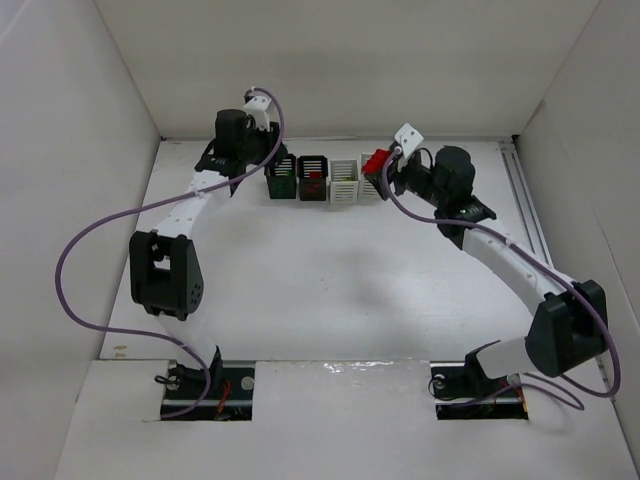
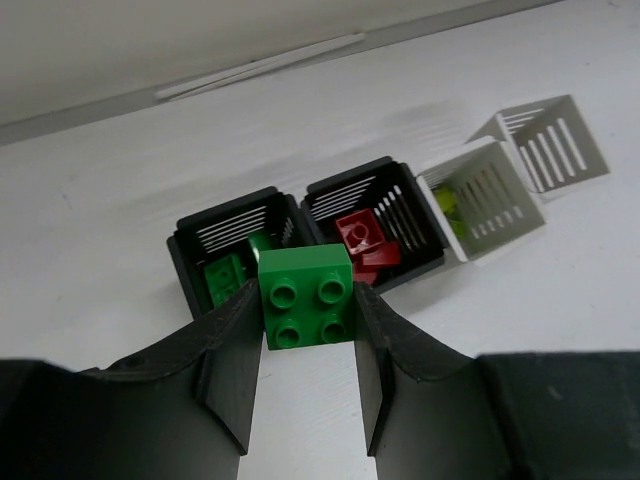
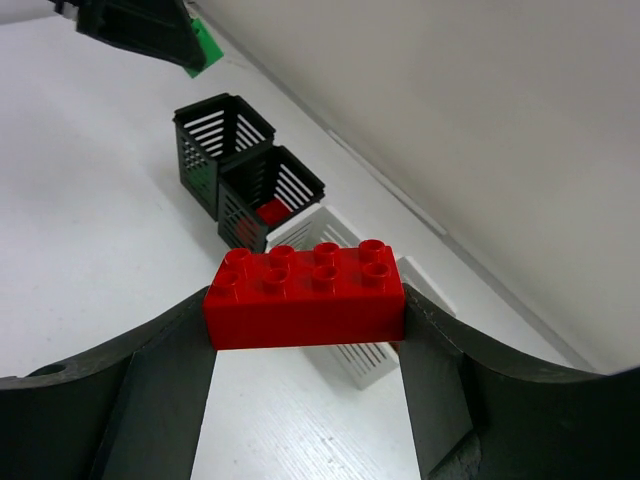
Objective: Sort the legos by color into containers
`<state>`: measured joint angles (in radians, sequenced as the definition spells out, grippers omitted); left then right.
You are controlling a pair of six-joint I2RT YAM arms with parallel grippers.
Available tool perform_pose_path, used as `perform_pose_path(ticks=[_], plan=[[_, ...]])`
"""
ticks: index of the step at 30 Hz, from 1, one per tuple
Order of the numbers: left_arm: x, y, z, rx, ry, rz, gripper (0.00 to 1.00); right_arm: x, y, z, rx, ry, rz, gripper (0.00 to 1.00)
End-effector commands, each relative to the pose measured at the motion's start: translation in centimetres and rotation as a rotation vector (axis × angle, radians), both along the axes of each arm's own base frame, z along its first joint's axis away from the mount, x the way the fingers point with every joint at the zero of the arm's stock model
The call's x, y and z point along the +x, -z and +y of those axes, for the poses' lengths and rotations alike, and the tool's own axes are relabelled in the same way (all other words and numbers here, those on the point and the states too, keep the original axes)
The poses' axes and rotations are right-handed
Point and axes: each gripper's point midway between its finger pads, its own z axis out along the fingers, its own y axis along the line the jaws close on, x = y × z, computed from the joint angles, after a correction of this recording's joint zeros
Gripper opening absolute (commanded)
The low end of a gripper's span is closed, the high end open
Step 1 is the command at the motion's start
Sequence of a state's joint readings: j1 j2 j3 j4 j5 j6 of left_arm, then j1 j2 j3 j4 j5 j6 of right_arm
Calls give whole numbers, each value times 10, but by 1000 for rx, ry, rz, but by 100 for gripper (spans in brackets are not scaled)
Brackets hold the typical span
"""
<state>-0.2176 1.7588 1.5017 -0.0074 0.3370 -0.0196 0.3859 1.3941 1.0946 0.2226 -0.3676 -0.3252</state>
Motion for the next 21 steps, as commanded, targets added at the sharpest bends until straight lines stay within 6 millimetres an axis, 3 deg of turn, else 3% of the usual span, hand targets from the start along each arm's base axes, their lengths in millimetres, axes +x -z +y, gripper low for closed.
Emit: perform_pose_path(ticks=[1, 4, 14, 17, 21], plan=[[20, -13, 15, 47, -91, -39, 9, 2, -17, 8, 56, -47, 22, 0], [24, 1, 11, 61, -94, -8, 13, 7, -13, 8, 74, -45, 50, 0], [32, 18, 10, 86, -111, 32, 22, 23, -20, 0, 115, -12, 72, 0], [33, 18, 4, 85, -102, 31, 41, 26, -20, -2, 135, -1, 89, 0], [36, 19, 6, 77, -128, 37, 52, 31, -16, 0, 139, 1, 104, 0]])
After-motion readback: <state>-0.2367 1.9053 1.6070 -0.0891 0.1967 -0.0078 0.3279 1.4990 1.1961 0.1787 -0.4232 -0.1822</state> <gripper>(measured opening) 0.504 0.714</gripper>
